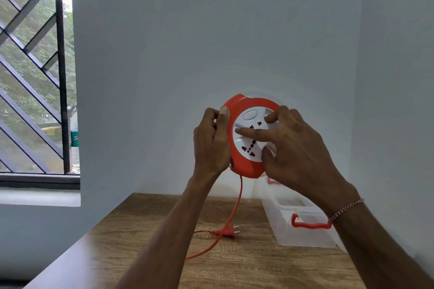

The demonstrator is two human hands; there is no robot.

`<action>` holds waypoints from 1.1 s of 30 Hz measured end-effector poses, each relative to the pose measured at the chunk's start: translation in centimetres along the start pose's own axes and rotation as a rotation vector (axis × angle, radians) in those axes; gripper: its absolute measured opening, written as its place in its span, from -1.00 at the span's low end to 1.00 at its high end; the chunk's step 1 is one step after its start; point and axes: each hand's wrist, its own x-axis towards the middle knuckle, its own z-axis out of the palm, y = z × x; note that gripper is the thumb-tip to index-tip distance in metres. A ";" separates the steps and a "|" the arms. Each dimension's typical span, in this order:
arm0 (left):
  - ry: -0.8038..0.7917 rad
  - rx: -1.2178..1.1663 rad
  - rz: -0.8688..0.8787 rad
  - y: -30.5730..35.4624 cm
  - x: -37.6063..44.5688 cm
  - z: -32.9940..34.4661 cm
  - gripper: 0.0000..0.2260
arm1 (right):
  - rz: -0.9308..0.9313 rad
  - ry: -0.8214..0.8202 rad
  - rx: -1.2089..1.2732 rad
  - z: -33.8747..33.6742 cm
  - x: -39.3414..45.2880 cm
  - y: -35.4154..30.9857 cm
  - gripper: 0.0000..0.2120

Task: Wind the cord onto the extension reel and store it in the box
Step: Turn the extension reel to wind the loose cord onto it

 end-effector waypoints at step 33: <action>0.008 0.002 0.012 -0.2 0.3 -0.2 -0.76 | -0.084 -0.044 -0.115 -0.6 0.2 -0.4 -0.47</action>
